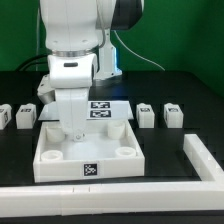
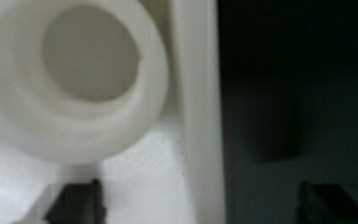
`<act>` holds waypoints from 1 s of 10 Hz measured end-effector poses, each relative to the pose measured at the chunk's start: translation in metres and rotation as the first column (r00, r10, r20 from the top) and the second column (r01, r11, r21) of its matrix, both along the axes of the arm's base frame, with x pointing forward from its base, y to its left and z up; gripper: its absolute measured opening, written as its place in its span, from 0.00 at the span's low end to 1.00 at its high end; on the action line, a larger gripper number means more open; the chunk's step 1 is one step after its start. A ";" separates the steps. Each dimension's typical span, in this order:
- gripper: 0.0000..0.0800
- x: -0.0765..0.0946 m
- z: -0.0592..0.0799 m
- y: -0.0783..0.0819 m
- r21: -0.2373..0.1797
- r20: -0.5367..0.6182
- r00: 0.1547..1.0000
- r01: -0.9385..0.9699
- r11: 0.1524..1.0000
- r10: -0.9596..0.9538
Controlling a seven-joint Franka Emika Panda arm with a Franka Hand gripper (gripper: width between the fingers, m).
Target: Assemble one leg
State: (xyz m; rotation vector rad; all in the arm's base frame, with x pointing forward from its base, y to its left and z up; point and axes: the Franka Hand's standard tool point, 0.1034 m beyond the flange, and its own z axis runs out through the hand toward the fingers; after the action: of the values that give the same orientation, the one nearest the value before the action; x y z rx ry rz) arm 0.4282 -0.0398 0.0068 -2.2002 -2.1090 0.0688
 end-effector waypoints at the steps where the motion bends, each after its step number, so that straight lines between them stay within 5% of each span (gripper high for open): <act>1: 0.53 0.000 0.000 0.000 0.000 0.000 1.000 0.000 1.000 0.000; 3: 0.13 0.000 0.000 0.000 0.000 -0.001 1.000 0.001 1.000 -0.001; 10: 0.08 0.003 0.001 -0.001 -0.001 0.012 1.000 0.002 1.000 -0.002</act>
Offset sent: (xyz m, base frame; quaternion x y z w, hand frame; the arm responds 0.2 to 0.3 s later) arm 0.0000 0.0000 0.0000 0.0000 0.0000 0.0000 1.0000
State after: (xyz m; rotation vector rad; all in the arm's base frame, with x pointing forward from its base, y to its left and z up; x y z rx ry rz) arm 0.4308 -0.0405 0.0075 -2.2085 -2.1137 0.0565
